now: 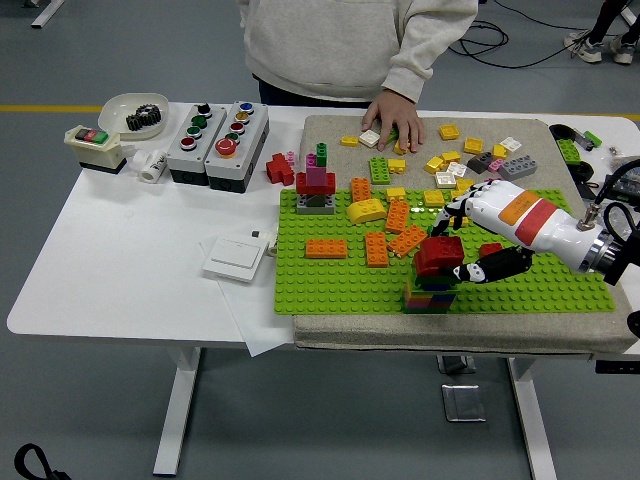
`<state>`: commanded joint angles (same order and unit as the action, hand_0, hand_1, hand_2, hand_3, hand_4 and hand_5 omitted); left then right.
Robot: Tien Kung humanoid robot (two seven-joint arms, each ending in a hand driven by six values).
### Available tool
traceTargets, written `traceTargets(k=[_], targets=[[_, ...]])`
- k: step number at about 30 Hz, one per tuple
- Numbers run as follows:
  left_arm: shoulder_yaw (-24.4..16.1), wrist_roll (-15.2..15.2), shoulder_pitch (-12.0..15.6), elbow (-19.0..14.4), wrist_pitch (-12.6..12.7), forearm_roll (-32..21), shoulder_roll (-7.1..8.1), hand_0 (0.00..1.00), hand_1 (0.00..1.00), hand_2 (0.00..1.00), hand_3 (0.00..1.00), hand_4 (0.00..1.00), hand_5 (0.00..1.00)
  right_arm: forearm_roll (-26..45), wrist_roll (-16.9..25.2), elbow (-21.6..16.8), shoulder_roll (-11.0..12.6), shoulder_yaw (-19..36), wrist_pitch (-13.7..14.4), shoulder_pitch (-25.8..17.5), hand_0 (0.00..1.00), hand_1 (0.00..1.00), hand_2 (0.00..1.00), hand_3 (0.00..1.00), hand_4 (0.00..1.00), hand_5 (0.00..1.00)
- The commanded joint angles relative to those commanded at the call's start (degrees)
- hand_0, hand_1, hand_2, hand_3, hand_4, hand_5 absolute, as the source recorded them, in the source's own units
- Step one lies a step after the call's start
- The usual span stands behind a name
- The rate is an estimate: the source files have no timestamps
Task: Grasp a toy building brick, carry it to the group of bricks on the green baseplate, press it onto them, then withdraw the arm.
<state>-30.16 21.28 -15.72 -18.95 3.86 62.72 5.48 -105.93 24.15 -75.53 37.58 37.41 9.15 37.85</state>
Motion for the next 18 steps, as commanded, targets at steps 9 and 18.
traceTargets(k=[9, 18], targets=[[0.02, 0.01, -0.07, -0.03, -0.05, 0.02, 0.03, 0.669, 0.7, 0.72, 0.587, 0.669, 0.666, -0.56, -0.09, -0.42, 0.12, 0.86, -1.49, -0.32, 0.748, 0.634, 0.755, 0.861, 0.998, 0.581], [0.02, 0.01, -0.1, -0.06, -0.1, 0.09, 0.04, 0.668, 0.701, 0.72, 0.587, 0.67, 0.667, -0.11, 0.21, -1.17, 0.15, 1.45, -1.8, -0.83, 0.837, 0.741, 0.864, 0.949, 0.998, 0.62]])
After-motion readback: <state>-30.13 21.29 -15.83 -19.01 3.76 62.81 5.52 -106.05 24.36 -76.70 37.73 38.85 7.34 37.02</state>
